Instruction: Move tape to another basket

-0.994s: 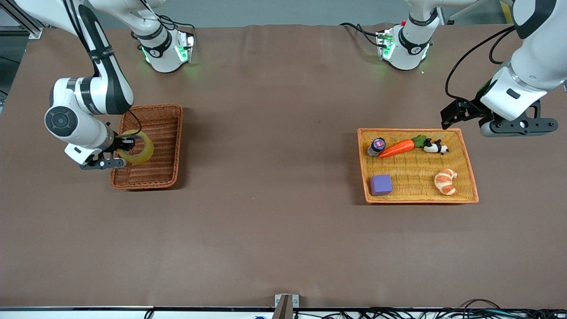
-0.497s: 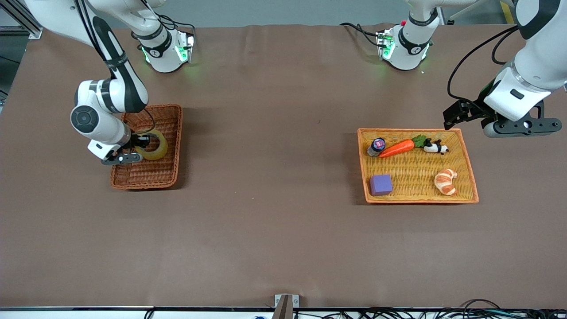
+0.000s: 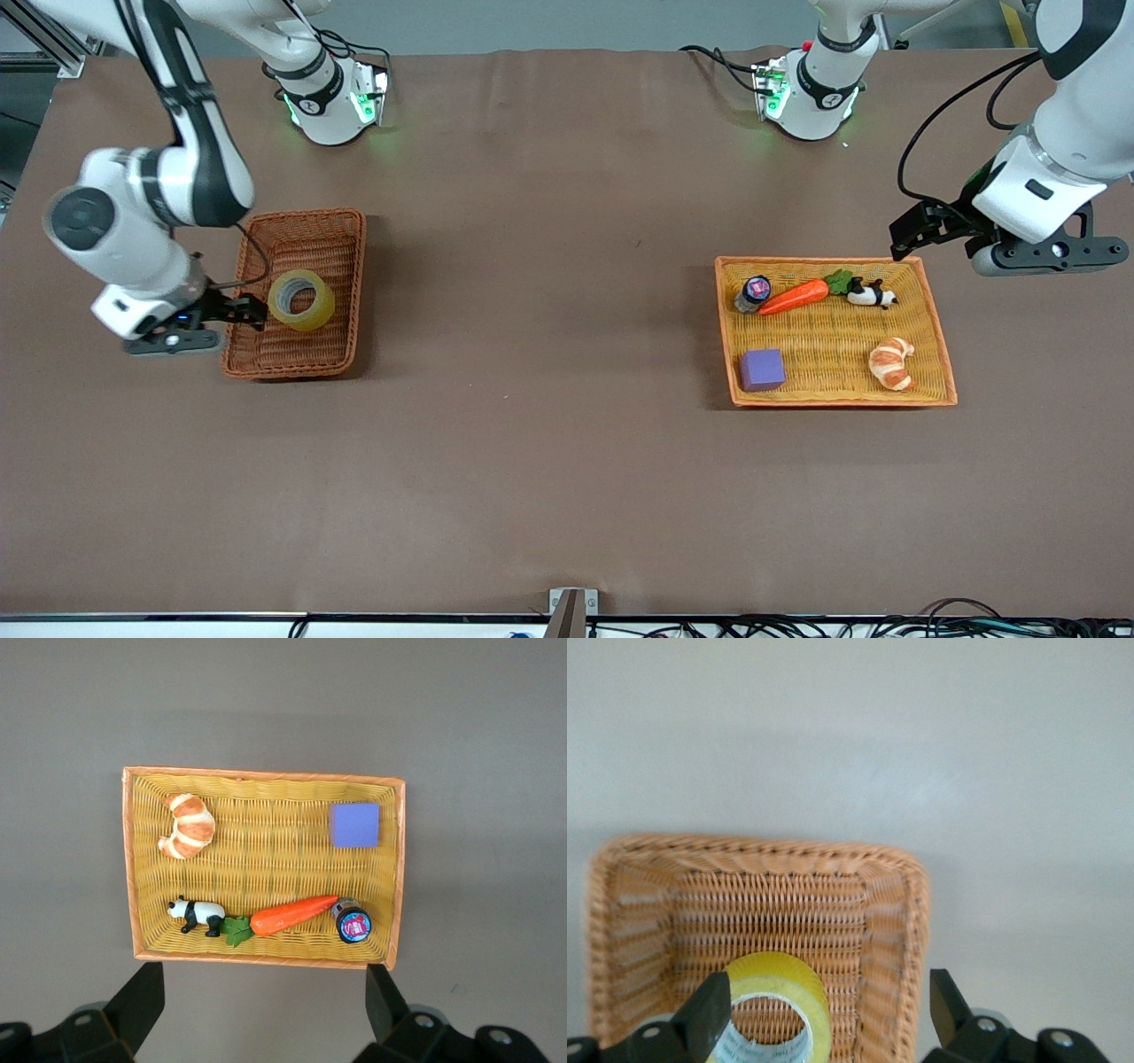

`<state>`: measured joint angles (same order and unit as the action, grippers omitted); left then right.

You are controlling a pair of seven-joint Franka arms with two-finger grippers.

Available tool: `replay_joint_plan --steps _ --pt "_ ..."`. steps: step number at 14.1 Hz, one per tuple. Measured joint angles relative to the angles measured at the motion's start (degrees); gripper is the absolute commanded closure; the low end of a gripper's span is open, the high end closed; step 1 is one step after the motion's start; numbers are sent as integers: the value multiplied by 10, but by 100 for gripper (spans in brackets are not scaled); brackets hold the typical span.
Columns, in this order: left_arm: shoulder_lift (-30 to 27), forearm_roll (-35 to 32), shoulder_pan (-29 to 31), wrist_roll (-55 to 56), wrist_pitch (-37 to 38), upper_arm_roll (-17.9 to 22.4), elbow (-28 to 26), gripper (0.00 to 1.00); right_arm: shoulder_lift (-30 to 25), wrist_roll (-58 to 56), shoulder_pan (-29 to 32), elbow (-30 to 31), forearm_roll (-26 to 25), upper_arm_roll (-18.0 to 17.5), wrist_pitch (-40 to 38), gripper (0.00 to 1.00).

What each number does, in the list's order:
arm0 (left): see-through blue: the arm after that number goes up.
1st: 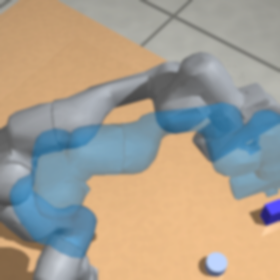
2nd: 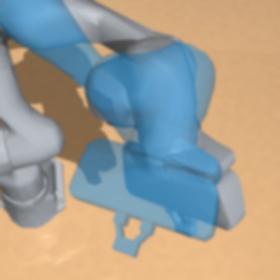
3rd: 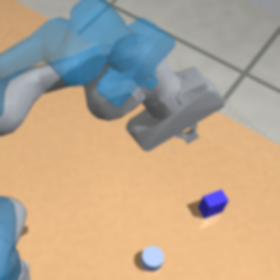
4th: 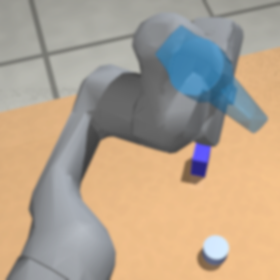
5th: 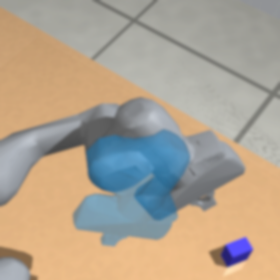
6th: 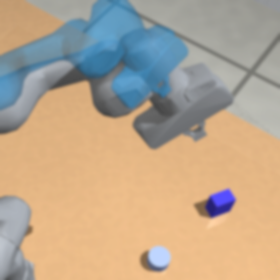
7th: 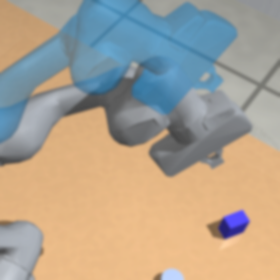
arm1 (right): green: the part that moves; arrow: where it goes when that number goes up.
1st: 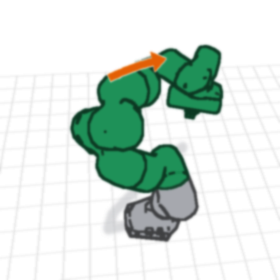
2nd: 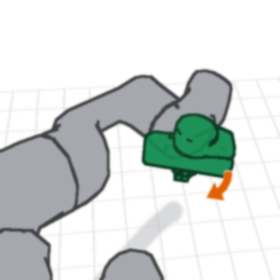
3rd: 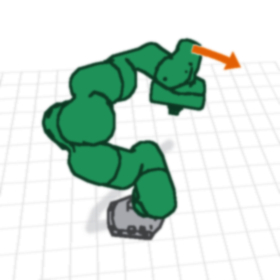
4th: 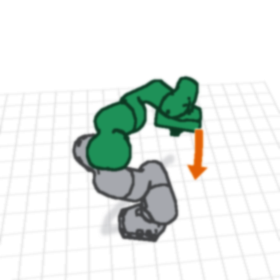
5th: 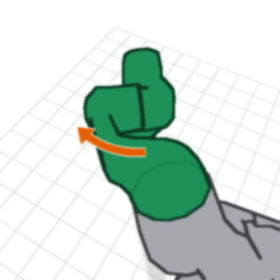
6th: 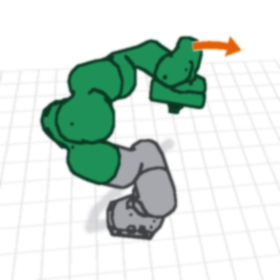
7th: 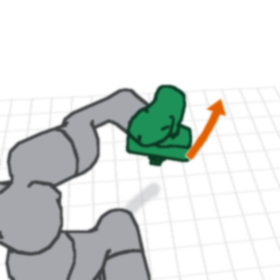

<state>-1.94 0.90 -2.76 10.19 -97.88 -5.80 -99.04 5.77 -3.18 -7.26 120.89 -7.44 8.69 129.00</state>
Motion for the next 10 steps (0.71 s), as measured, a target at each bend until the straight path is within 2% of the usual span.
replay_joint_plan --steps 2,4,6,8,10 --pt "0 0 2 0 -1 0 0 0 -12 0 0 -91 7 -1 -104 0" --pt "0 0 2 0 -1 0 0 0 -14 0 2 -188 42 -1 -219 0" --pt "0 0 3 0 -1 0 1 0 -15 0 11 -270 55 -5 -311 0" --pt "0 0 3 0 -1 0 2 0 -16 0 32 -324 61 -30 -372 0" --pt "0 0 3 0 -1 0 2 0 -17 0 37 -347 61 -39 -392 0"
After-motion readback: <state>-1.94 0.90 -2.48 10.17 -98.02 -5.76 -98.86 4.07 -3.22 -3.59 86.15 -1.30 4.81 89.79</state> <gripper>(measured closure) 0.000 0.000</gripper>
